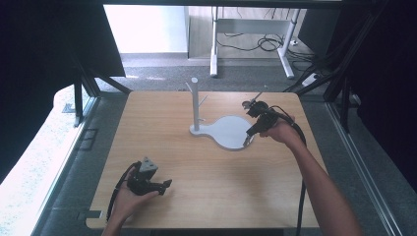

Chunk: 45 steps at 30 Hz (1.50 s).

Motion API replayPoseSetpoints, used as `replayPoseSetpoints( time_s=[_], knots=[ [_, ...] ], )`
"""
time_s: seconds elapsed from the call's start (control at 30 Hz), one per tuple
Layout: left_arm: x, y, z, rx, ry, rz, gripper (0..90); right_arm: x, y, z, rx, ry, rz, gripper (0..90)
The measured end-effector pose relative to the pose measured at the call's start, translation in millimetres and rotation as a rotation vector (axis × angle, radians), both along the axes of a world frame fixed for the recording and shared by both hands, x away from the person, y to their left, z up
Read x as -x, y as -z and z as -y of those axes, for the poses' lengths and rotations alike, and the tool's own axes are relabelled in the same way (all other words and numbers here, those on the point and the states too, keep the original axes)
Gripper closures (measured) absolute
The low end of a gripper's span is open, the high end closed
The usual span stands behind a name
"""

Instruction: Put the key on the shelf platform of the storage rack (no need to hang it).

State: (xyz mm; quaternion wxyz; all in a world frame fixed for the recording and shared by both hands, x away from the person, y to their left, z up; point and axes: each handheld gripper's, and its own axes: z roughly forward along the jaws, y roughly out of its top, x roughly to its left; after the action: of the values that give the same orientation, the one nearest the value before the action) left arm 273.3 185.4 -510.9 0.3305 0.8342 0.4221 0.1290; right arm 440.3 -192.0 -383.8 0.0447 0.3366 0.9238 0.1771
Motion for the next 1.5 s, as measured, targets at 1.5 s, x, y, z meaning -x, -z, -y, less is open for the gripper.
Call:
replayPoseSetpoints(
  time_s=[1.5],
  knots=[
    [-1.0,2.7,0.1,-0.002,0.013,-0.011,25.1,-73.8,34.4,-46.1,0.005,0.049,-0.038,90.0]
  ],
)
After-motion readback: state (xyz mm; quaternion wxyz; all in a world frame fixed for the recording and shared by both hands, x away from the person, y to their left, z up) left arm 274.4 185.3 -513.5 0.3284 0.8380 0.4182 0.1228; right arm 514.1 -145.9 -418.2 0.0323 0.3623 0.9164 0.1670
